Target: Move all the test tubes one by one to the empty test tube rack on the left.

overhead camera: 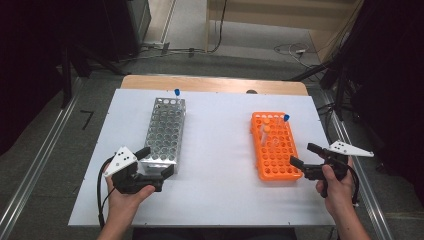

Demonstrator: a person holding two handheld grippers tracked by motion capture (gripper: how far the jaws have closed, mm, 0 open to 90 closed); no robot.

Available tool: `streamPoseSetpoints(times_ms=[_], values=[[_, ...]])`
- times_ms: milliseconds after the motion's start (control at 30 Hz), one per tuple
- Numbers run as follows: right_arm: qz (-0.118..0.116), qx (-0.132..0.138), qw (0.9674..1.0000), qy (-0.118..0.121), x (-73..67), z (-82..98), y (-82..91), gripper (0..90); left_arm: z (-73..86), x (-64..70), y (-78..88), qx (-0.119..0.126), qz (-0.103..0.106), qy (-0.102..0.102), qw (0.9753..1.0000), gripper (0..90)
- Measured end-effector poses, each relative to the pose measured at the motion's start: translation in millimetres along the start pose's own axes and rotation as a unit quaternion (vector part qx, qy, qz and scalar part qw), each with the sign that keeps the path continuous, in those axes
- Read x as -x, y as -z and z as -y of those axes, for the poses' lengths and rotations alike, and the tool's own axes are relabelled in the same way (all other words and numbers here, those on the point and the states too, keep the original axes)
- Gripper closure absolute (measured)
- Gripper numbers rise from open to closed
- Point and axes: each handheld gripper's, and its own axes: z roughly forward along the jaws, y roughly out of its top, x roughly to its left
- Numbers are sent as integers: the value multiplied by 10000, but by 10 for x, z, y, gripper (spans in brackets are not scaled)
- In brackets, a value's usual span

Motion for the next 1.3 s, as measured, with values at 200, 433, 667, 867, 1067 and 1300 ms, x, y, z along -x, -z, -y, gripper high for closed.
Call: streamPoseSetpoints(times_ms=[200, 433, 667, 867, 1067, 1300], values=[[123, 69, 9999, -47, 57, -130, -38, 41, 8, -1, -33, -22, 47, 27, 10000, 0], [302, 73, 9994, -165, 142, -245, -135, 109, 25, -6, -62, -49, 54, 31, 10000, 0], [330, 62, 9992, -198, 212, -344, -271, 178, 30, -10, -62, -65, 30, 51, 10000, 0], [471, 116, 9986, -193, 293, -400, -366, 289, 24, -30, -38, -41, 1, 91, 9999, 0], [450, -42, 9984, -330, 401, -420, -499, 400, 27, -27, -42, -34, 2, 112, 9999, 0], [469, -284, 9982, -230, 444, -385, -668, 501, 33, -22, -52, -48, 11, 120, 9999, 0]])
